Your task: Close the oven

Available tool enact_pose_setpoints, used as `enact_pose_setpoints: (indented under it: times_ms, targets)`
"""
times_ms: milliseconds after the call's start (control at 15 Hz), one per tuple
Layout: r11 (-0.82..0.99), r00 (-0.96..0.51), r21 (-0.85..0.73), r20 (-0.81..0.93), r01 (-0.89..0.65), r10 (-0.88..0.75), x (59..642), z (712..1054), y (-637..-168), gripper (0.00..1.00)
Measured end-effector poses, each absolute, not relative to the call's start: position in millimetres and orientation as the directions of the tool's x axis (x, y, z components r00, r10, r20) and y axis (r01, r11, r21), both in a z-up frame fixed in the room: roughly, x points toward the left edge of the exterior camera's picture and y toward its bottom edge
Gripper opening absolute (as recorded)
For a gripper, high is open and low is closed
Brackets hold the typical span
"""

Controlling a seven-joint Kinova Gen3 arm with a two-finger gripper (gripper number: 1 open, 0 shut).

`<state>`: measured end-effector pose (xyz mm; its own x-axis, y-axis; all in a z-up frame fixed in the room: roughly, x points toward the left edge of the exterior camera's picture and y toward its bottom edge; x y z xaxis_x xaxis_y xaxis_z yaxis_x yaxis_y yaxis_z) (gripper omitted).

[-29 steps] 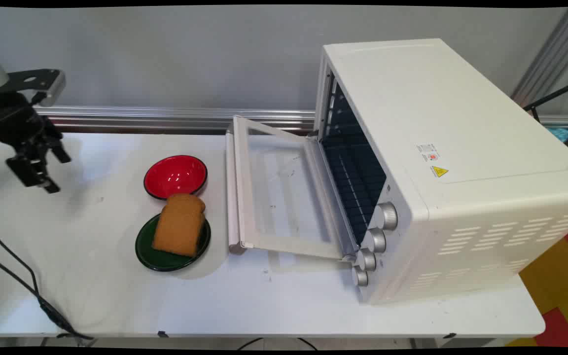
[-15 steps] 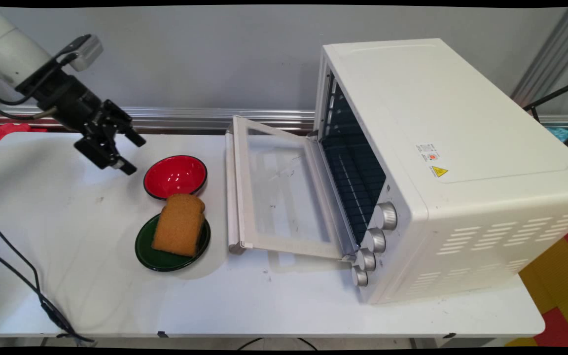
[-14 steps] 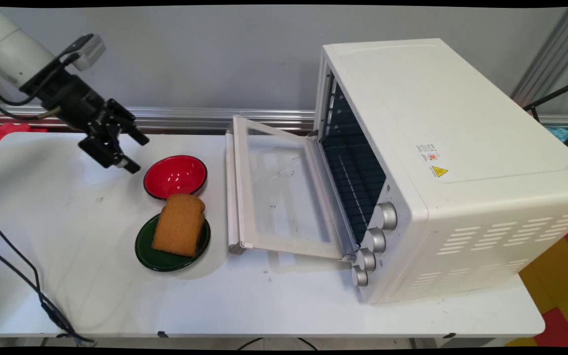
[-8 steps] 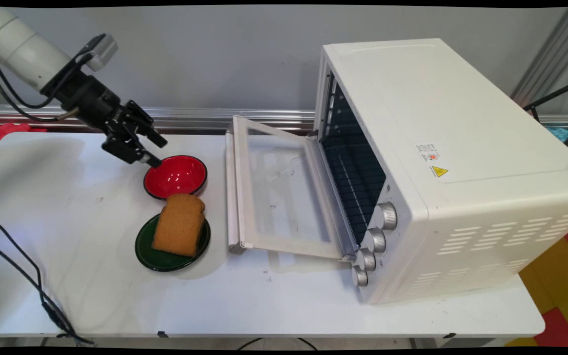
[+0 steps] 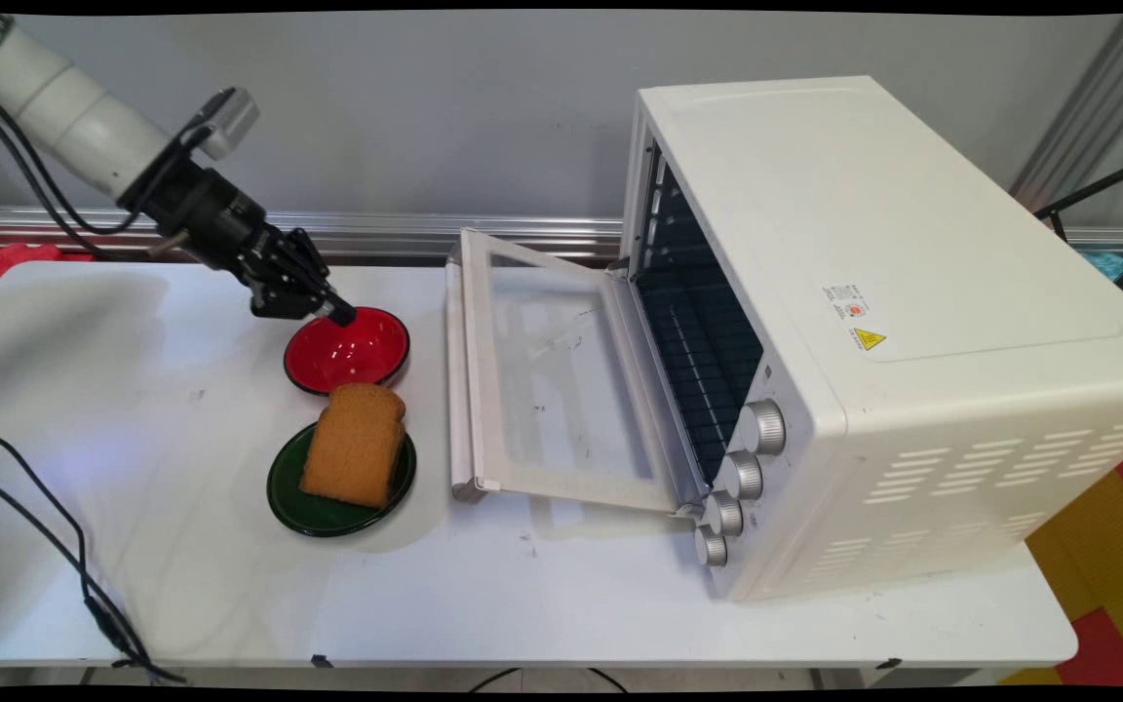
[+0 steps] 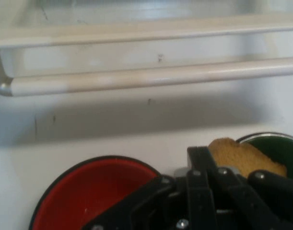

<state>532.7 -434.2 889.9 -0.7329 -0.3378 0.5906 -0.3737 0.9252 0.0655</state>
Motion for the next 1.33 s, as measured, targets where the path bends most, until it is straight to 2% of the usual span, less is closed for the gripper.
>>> enact_pose_setpoints:
  times_ms: [867,1333]
  targets:
    - [0.921,-0.679,0.079,0.652,-0.382,-0.337,485,798,-451,0.0]
    - [0.923,-0.632,0.08,0.706,-0.376,-0.319,461,783,-455,0.0]
